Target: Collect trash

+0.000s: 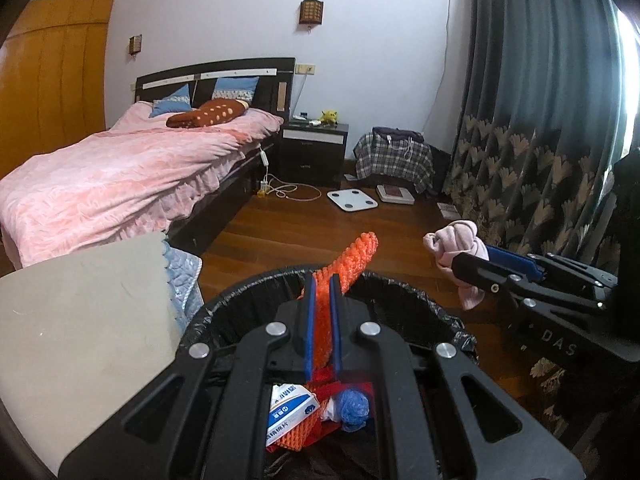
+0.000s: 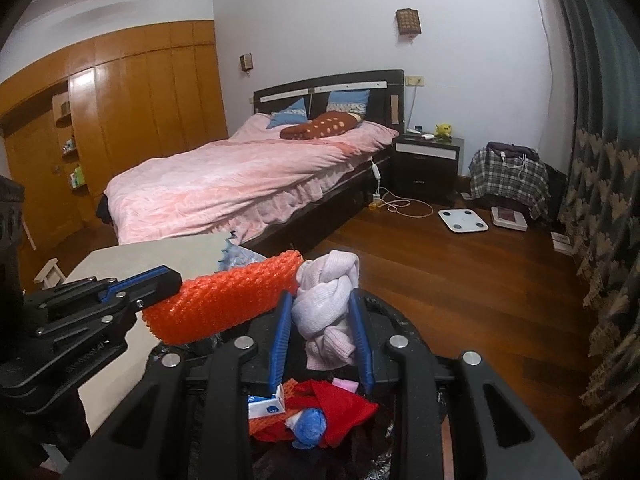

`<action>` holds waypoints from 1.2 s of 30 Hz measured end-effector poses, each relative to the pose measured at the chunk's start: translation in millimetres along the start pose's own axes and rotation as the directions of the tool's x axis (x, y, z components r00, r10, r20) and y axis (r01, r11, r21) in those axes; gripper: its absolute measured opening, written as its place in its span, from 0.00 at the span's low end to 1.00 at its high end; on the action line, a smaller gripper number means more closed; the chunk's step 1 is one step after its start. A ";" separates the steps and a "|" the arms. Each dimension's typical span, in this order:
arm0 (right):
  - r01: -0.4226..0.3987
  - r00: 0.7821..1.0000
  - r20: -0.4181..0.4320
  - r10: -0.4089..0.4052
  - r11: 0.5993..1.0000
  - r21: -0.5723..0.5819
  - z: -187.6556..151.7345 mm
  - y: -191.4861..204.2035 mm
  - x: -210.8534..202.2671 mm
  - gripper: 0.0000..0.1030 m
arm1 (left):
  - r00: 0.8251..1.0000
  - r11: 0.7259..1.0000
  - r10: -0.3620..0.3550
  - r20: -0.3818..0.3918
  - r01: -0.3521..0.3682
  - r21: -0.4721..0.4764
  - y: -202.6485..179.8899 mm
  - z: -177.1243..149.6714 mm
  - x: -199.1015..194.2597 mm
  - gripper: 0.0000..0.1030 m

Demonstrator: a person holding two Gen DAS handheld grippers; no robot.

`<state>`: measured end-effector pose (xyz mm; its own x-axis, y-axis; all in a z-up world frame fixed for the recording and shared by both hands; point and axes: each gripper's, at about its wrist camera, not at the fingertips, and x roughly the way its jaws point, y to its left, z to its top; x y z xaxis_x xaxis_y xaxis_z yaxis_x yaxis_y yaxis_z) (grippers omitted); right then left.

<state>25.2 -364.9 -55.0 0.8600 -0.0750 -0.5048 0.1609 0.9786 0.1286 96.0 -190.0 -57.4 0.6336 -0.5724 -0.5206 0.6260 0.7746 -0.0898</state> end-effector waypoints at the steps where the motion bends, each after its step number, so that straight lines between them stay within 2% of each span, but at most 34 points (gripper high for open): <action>1: 0.001 1.000 -0.003 -0.001 1.000 0.002 -1.1 -0.6 1.3 0.28 | 1.000 1.000 0.000 -0.005 0.000 0.002 -1.1 -0.9 2.1 0.06; 20: 0.015 0.998 -0.068 -0.014 1.000 0.007 -13.2 -7.5 35.0 0.28 | 0.997 1.000 -0.010 -0.082 0.011 0.012 2.6 -9.5 42.3 0.06; 24: 0.024 0.996 -0.083 -0.023 1.000 0.002 -18.4 -7.4 43.1 0.31 | 0.995 1.000 -0.017 -0.097 0.017 0.000 6.8 -11.4 48.2 0.08; 25: 0.027 0.996 -0.087 -0.027 1.000 0.000 -18.9 -7.8 45.3 0.32 | 0.995 1.000 -0.019 -0.102 0.018 -0.003 9.1 -12.5 49.6 0.11; 28: 0.034 0.995 -0.088 -0.035 0.999 -0.007 -19.7 -7.9 48.3 0.42 | 0.995 1.000 -0.013 -0.100 0.012 -0.013 14.3 -13.0 49.1 0.36; 31: 0.039 0.996 -0.086 -0.039 0.999 -0.007 -20.3 -7.0 47.8 0.50 | 0.995 1.000 -0.006 -0.096 0.004 -0.027 21.0 -13.2 45.6 0.44; 34: 0.043 0.996 -0.079 -0.043 0.999 -0.004 -20.1 -5.9 43.4 0.62 | 0.996 0.999 0.009 -0.087 -0.012 -0.033 27.4 -11.5 38.7 0.53; 36: 0.049 0.996 -0.070 -0.049 0.999 -0.004 -18.8 -5.2 38.3 0.81 | 0.997 0.999 0.032 -0.073 -0.034 -0.033 32.7 -10.5 29.8 0.67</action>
<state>48.2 -369.2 -91.1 0.8150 -0.1094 -0.5691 0.2009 0.9745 0.1003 130.6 -178.8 -84.8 0.6180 -0.5264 -0.5839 0.5887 0.8022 -0.1000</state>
